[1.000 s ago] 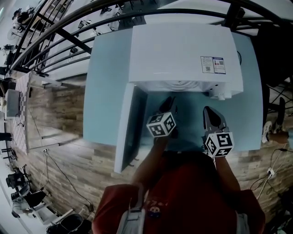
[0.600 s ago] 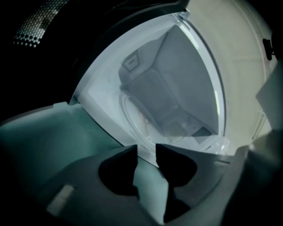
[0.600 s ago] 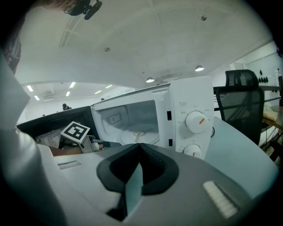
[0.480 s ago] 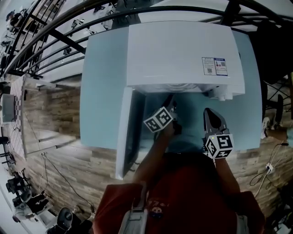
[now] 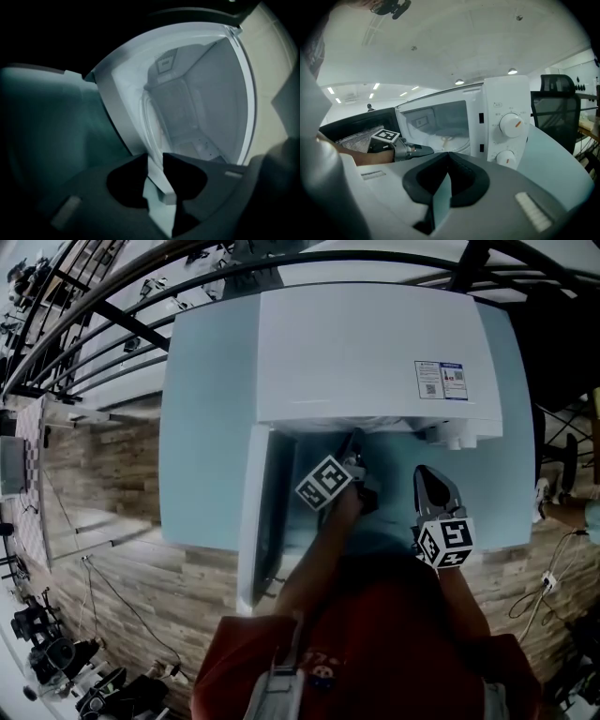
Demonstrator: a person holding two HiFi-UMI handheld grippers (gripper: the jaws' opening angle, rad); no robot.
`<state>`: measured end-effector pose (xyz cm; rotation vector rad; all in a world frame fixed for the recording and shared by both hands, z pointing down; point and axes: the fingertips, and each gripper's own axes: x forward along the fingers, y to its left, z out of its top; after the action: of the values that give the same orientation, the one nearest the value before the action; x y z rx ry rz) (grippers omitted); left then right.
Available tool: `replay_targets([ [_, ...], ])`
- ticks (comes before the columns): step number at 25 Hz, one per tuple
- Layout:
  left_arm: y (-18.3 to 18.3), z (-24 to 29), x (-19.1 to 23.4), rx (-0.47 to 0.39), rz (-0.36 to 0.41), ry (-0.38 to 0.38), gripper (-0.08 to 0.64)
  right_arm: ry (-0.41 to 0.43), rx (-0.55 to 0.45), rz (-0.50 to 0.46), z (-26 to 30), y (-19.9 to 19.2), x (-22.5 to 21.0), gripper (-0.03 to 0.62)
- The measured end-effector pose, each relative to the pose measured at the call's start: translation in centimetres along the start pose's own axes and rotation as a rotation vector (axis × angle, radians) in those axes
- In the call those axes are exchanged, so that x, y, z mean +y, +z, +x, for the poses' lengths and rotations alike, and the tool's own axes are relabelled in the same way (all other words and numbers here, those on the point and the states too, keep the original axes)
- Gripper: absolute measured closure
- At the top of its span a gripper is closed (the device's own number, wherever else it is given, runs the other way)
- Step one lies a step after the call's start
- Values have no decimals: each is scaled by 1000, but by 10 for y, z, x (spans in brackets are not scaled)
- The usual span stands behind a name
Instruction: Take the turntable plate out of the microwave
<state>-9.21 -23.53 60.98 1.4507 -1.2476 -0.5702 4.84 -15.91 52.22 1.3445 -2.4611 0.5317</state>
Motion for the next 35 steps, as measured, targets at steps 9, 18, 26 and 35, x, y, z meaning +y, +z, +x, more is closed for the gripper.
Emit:
replay_targets([
  [9,-1,0,0,-31,-62,12,519,21,2,-11,3,-1,0,592],
  [18,3,-5,0,-71,-137,-20,538,31,3,-12,-1,-2,0,592],
  [26,5,-11,0,-105,-176,-21,545,35,-2,-5,-7,-4,-3,592],
  [35,4,-13,-9,-133,-170,-51,548,49,-6,-4,-10,-6,-5,592],
])
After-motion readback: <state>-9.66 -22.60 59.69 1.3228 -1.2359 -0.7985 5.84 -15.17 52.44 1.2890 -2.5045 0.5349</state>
